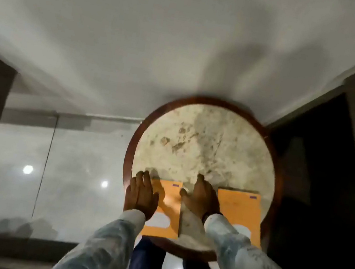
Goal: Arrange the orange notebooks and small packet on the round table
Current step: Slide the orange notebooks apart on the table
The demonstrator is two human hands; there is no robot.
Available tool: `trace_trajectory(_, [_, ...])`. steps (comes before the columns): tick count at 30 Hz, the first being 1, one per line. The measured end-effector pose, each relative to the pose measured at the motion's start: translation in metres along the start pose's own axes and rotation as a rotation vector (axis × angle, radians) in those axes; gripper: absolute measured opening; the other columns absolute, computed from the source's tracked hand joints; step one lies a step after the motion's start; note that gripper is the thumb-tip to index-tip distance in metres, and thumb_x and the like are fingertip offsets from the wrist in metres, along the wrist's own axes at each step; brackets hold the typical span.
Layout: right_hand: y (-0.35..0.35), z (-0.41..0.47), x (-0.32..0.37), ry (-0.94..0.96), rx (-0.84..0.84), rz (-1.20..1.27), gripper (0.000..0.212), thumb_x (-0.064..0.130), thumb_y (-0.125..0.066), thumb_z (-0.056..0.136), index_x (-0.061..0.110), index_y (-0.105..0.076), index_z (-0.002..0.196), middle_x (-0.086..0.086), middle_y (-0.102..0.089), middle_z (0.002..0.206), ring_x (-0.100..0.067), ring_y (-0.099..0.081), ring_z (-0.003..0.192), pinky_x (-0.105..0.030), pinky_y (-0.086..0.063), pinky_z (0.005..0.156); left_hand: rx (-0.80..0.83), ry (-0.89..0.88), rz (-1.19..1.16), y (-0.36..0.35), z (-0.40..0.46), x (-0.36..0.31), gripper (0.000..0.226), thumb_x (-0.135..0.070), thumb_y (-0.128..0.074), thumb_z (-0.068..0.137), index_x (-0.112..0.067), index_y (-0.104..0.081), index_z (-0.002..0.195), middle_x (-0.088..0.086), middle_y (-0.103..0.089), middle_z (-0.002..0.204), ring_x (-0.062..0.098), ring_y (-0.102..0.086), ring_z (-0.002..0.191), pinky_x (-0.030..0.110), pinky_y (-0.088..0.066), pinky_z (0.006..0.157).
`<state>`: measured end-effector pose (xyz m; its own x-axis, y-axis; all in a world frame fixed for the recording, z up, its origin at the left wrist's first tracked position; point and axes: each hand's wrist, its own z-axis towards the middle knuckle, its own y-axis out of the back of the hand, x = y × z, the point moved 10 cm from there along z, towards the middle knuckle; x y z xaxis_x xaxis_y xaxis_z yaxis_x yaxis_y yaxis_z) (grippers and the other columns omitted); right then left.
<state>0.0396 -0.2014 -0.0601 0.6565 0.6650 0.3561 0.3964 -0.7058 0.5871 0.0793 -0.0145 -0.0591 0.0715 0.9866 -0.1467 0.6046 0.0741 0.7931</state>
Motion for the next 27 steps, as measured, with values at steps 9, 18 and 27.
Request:
trace_trajectory(9, [-0.108,0.007,-0.033,-0.218,-0.052,0.148,0.065,0.035,-0.074,0.085,0.014,-0.042,0.138,-0.014,-0.063,0.132,-0.036,-0.064,0.12,-0.041,-0.054,0.096,-0.067,0.379,-0.473,-0.068,0.016,0.042,0.066,-0.036,-0.066,0.095,-0.003,-0.039,0.145,0.022,-0.049,0.145,0.043,-0.055,0.128,0.054,-0.049,0.109])
trace_trajectory(18, [-0.106,0.026,-0.007,-0.199,-0.202,0.226,0.043,0.033,-0.074,0.087,0.012,-0.051,0.117,-0.01,-0.069,0.114,-0.033,-0.069,0.104,-0.039,-0.057,0.081,-0.15,0.729,-0.483,-0.066,0.023,0.061,0.092,-0.056,-0.077,0.078,-0.004,-0.04,0.144,0.023,-0.047,0.14,0.042,-0.049,0.129,0.053,-0.042,0.106])
trace_trajectory(27, [-0.042,0.091,0.004,-0.154,-0.323,0.423,0.045,0.029,-0.077,0.084,0.008,-0.055,0.117,-0.014,-0.065,0.113,-0.034,-0.064,0.101,-0.043,-0.056,0.078,0.005,0.192,-0.94,-0.012,0.154,0.022,0.042,-0.021,-0.072,0.091,-0.013,-0.053,0.127,0.007,-0.063,0.122,0.033,-0.061,0.112,0.05,-0.055,0.097])
